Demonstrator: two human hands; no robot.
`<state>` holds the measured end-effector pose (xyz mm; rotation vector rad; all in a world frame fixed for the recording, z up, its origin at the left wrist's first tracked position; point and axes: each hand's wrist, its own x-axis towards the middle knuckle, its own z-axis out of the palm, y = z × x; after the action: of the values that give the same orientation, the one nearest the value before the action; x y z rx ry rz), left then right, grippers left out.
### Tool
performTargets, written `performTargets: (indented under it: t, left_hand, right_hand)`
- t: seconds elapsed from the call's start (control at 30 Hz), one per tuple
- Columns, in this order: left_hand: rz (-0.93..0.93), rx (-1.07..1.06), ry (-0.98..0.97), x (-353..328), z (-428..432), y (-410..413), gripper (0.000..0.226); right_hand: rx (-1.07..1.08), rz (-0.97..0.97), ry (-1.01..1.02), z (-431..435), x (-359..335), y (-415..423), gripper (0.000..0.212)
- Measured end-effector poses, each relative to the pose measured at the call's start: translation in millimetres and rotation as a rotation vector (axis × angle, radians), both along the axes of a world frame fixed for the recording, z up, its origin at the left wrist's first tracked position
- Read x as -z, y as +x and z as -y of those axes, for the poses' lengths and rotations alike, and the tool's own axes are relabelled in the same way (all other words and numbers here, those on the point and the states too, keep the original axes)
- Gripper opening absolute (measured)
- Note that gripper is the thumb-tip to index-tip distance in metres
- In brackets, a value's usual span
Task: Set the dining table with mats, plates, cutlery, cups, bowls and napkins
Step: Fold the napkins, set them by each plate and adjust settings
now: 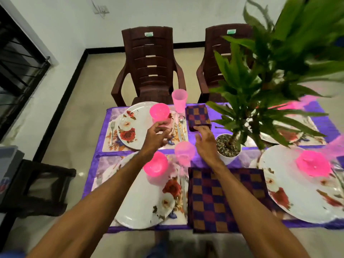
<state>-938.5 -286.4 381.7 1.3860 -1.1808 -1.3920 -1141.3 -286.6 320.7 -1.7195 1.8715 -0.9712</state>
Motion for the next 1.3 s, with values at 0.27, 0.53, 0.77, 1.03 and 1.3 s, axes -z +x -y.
performTargets:
  t: [0.27,0.53,0.77,1.03,1.3]
  left_hand:
    - [0.022,-0.069,0.004,7.4,-116.0,-53.4,0.024]
    - [0.404,-0.072,0.117,55.5,-178.9,-103.3,0.017]
    - [0.58,-0.016,0.17,82.8,-192.9,-129.6,0.037]
    - [0.551,-0.078,0.193,96.4,-187.1,-137.3,0.04]
    - [0.798,-0.058,0.097,105.9,-168.1,-133.5,0.059]
  right_hand:
    - [-0.133,0.049,-0.023,-105.2,-14.6,-59.2,0.035]
    - [0.055,-0.033,0.114,-186.8,14.6,-141.6,0.026]
    - [0.212,-0.119,0.404,-230.8,63.0,-185.2,0.046]
    - [0.248,-0.101,0.367,-229.3,75.5,-187.6,0.048]
    - [0.21,-0.263,0.317,-204.3,73.4,-194.1,0.059]
